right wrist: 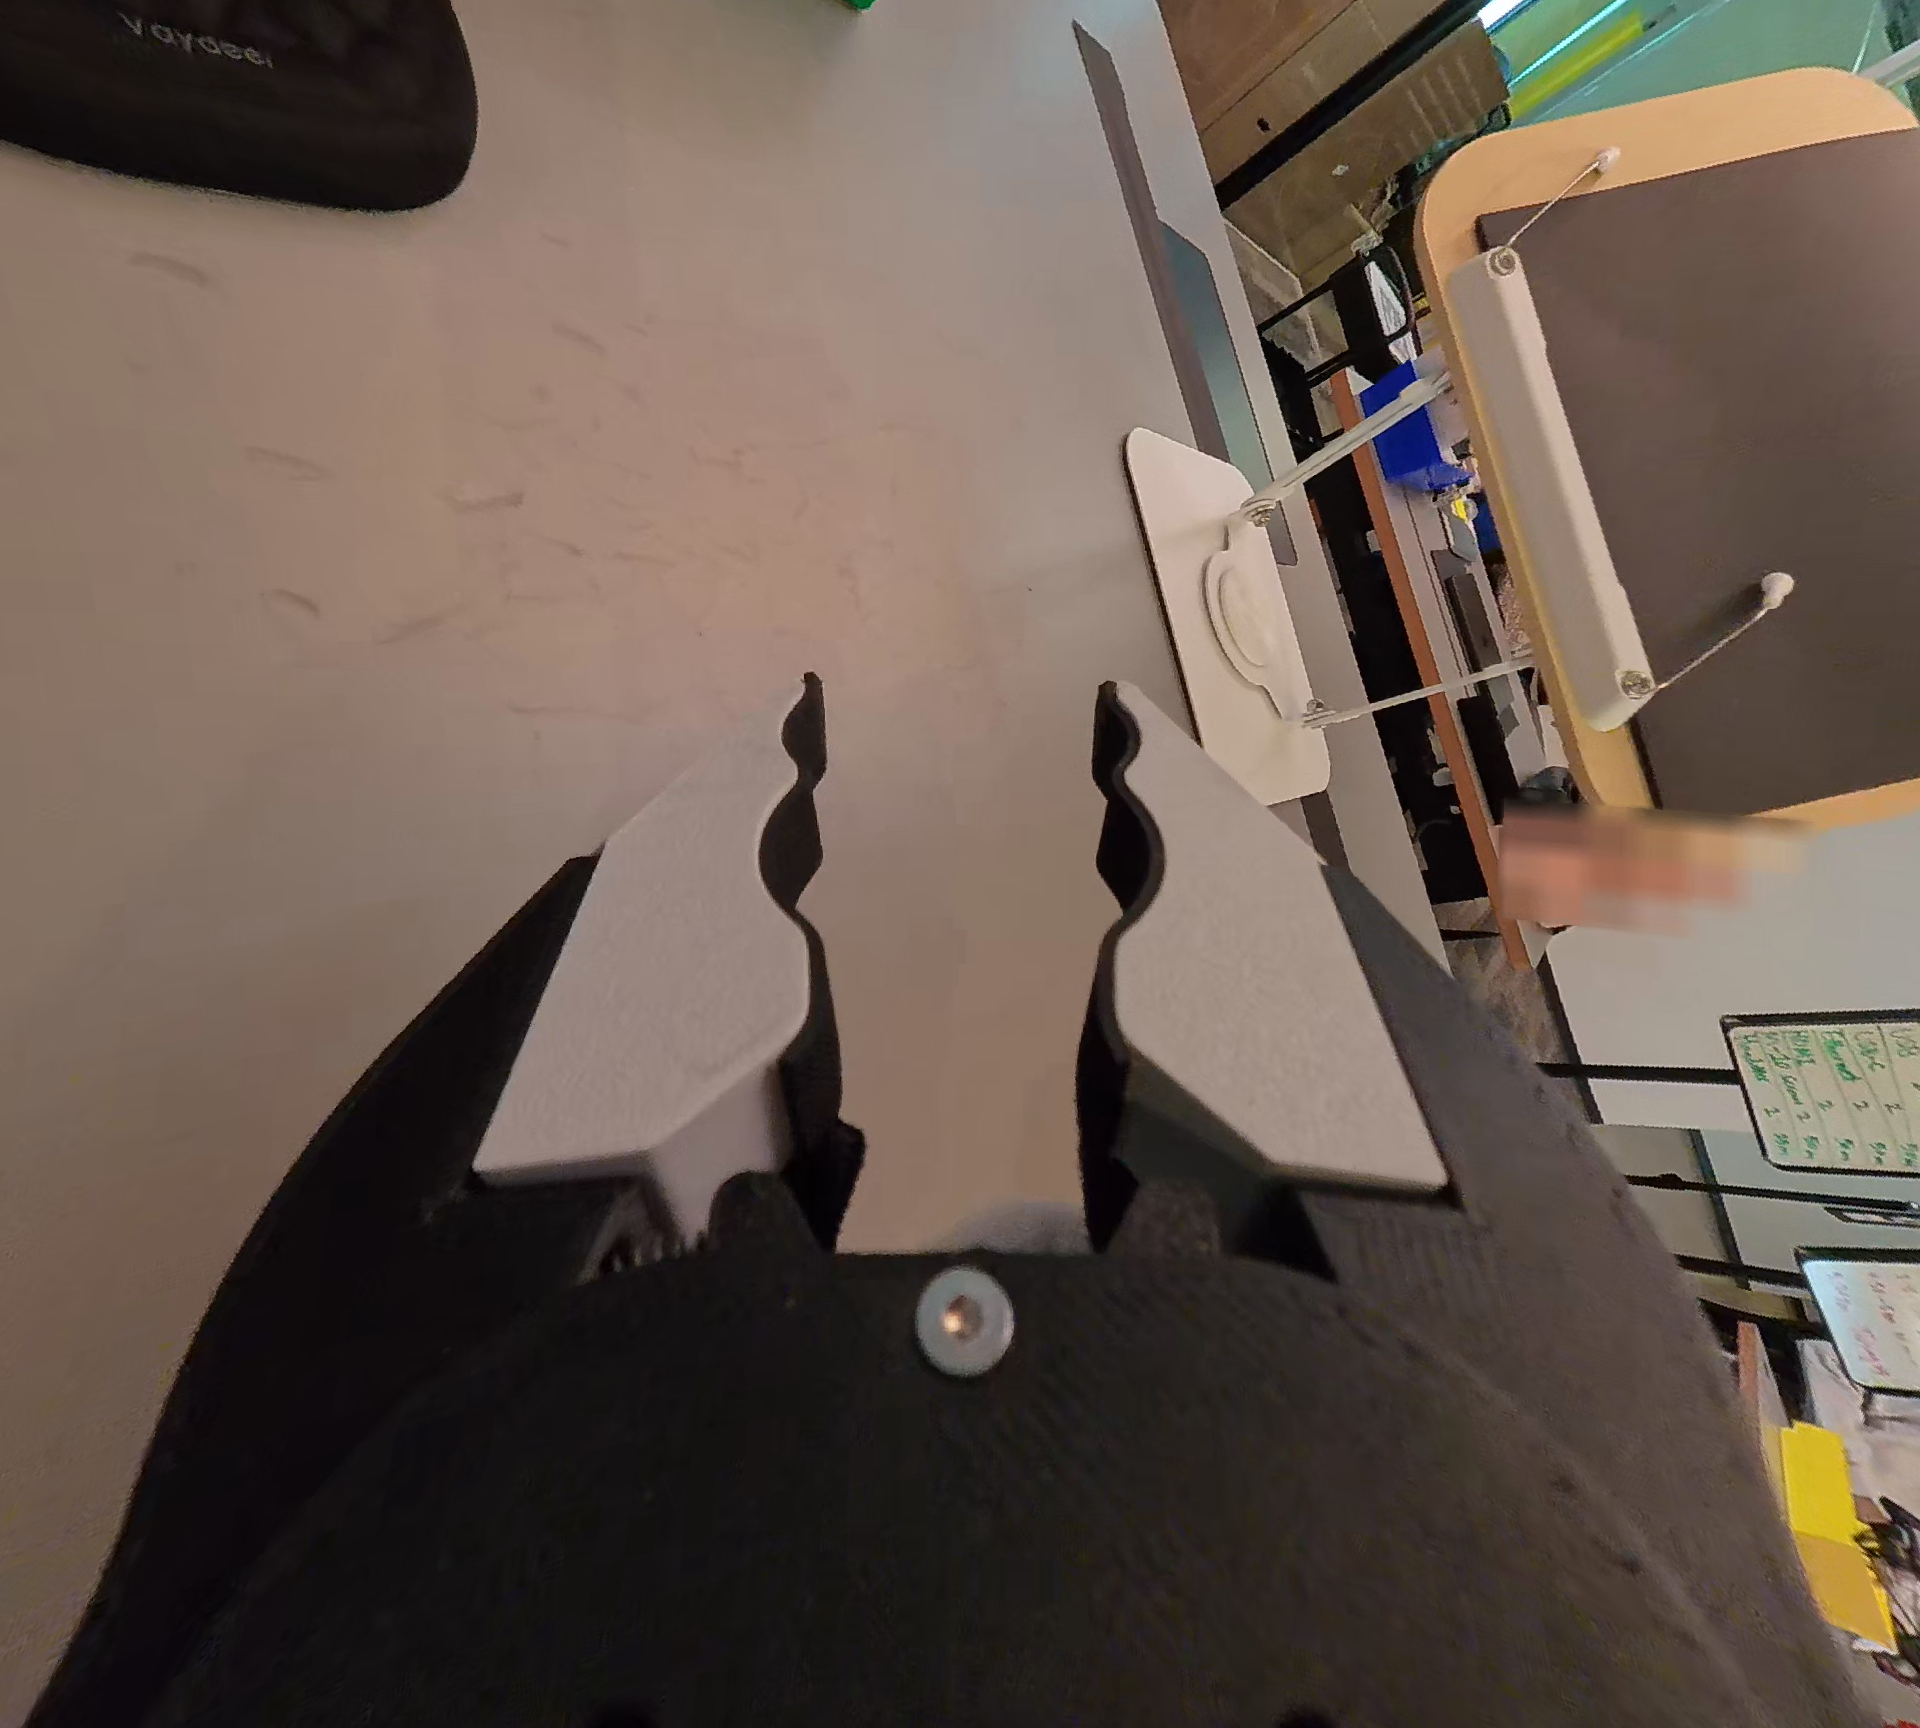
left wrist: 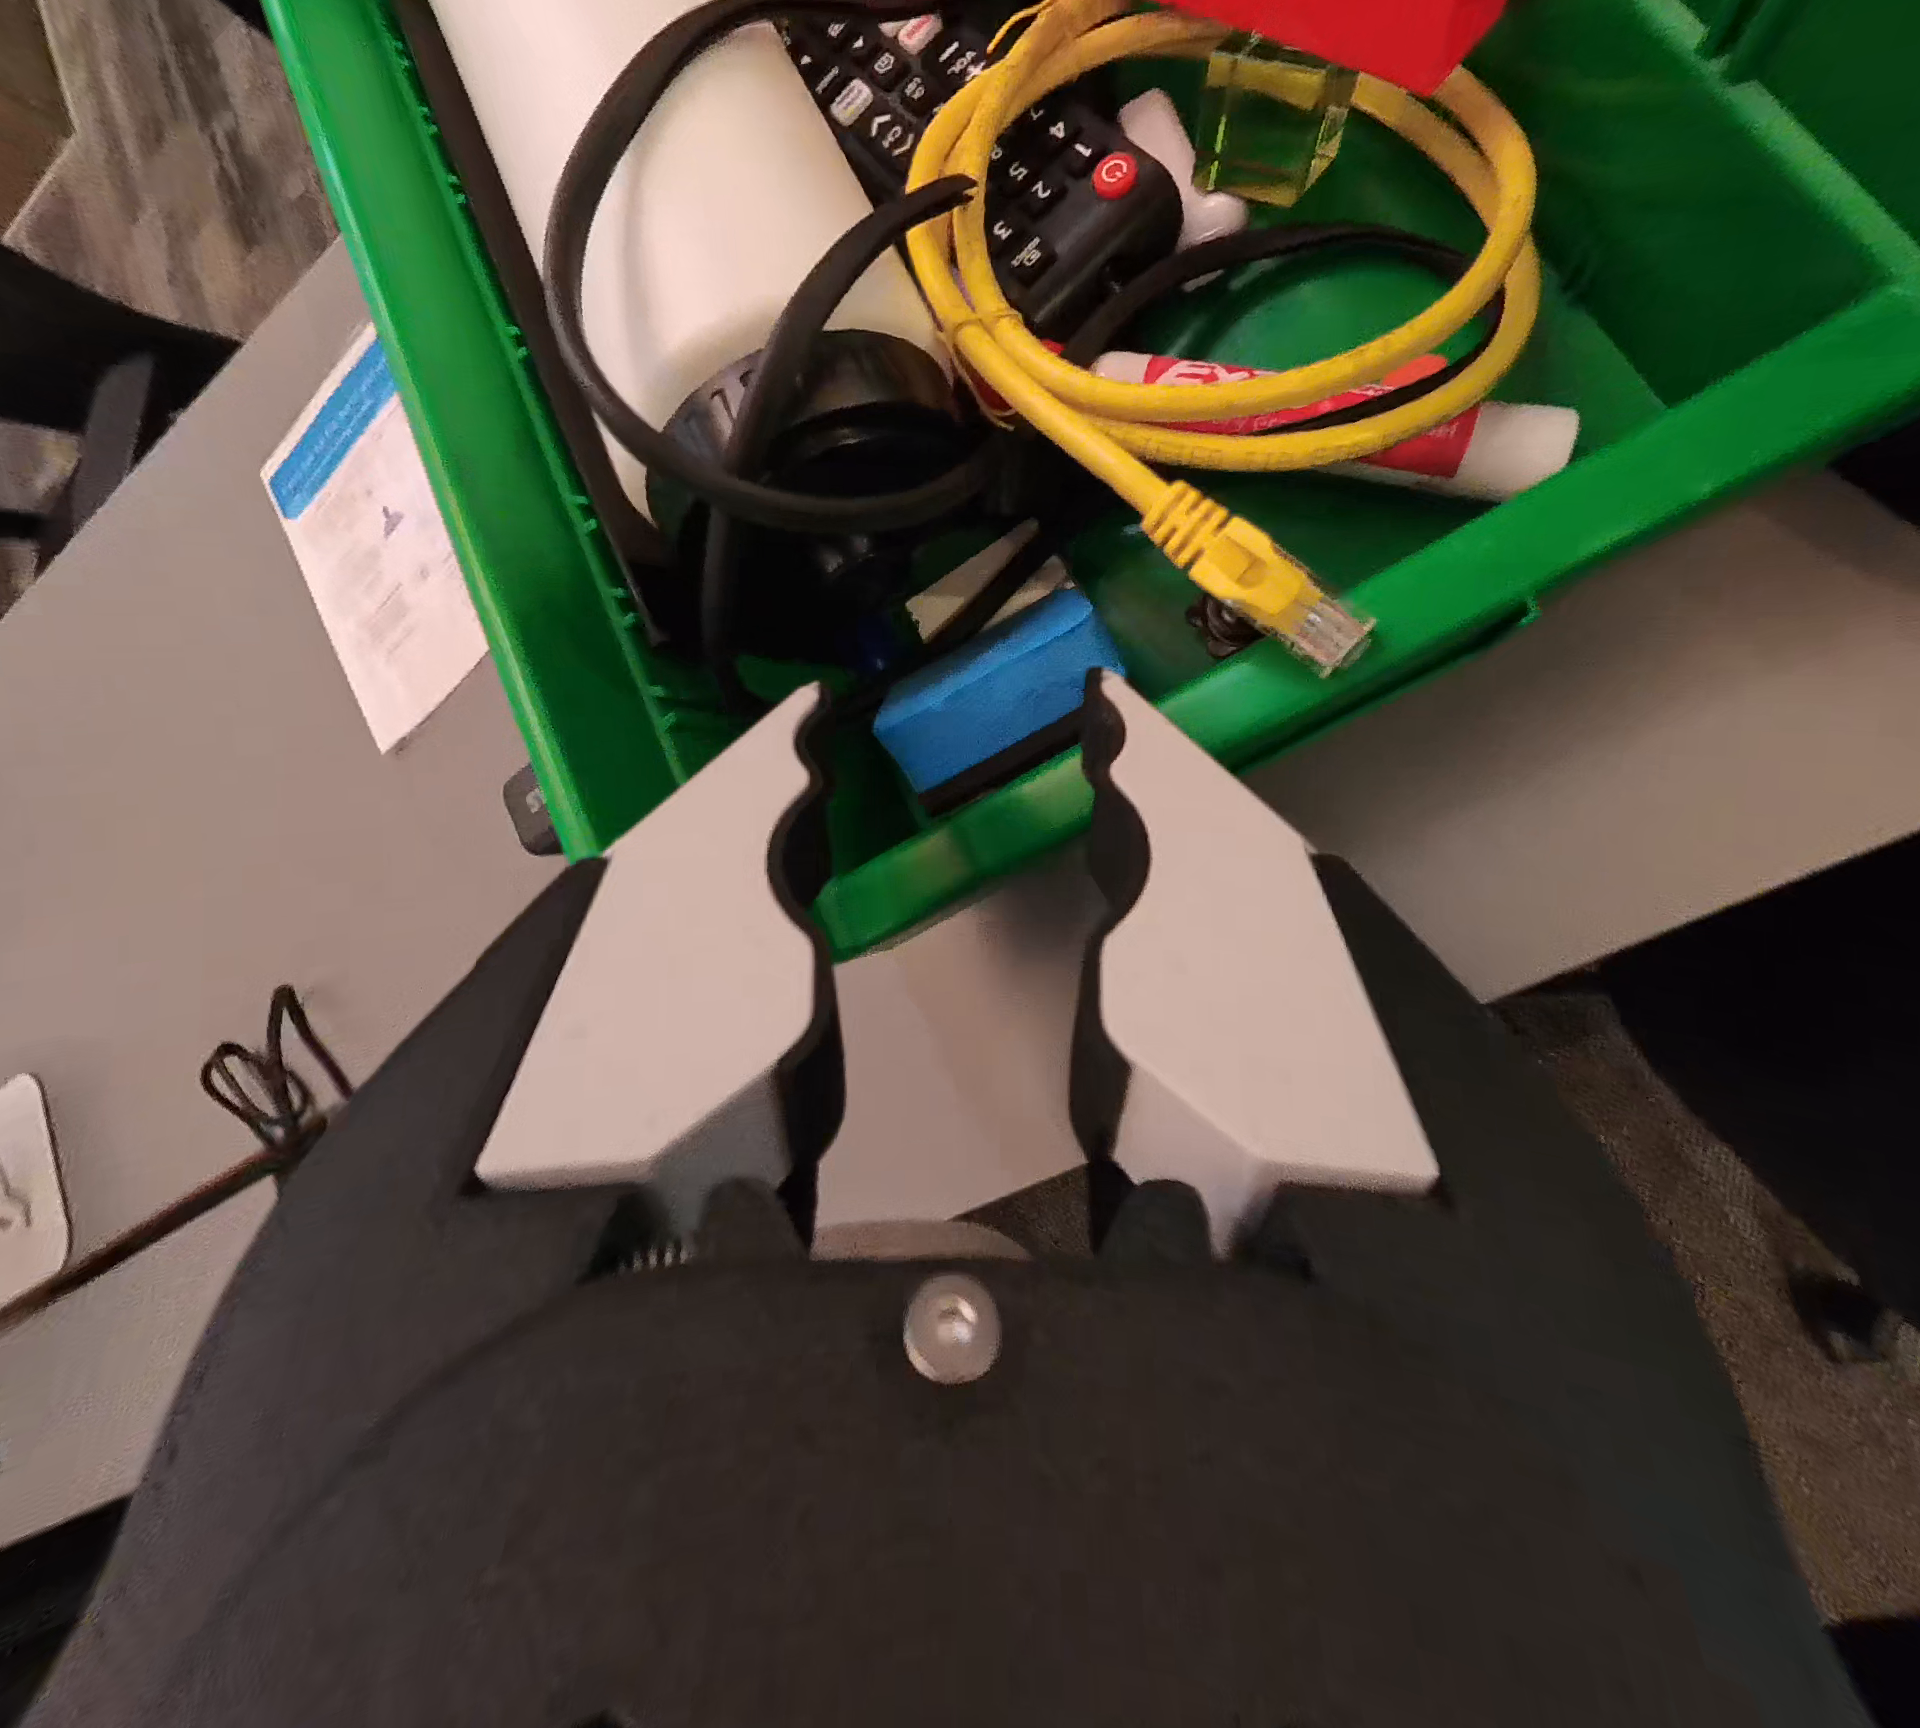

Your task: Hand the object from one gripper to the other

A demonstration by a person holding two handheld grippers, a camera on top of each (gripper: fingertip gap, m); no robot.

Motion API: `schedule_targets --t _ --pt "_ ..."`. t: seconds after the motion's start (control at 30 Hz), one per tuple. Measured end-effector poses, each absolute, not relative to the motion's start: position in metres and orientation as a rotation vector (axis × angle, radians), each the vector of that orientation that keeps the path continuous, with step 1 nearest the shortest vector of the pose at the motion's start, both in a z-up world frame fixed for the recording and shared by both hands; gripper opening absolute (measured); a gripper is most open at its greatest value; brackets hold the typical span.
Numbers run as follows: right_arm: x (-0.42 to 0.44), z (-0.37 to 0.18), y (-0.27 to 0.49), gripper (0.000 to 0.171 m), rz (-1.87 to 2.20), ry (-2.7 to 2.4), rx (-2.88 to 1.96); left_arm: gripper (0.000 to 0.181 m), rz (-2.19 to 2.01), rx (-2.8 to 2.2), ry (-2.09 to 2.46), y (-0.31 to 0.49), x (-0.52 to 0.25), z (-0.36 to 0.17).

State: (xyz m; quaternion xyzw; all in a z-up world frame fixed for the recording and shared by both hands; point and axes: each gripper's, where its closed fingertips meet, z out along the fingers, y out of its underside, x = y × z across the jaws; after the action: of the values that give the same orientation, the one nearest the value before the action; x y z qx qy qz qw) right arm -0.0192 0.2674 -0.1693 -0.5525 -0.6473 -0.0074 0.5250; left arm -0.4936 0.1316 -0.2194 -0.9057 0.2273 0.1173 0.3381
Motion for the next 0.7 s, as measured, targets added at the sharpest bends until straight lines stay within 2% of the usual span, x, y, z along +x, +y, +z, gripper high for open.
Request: schedule_targets --t 0.13,0.33,0.7 --pt "-0.022 -0.174 0.266 0.050 0.008 -1.546 -1.314 0.042 0.291 -2.373 0.434 0.137 -0.495 -0.219" --pt "-0.013 -0.175 0.268 0.050 0.023 -1.533 -1.316 0.061 0.244 -2.393 0.309 0.134 -0.490 -0.221" --pt "-0.008 -0.179 0.267 0.051 0.065 -1.528 -1.308 0.066 0.150 -2.424 0.226 0.140 -0.476 -0.236"
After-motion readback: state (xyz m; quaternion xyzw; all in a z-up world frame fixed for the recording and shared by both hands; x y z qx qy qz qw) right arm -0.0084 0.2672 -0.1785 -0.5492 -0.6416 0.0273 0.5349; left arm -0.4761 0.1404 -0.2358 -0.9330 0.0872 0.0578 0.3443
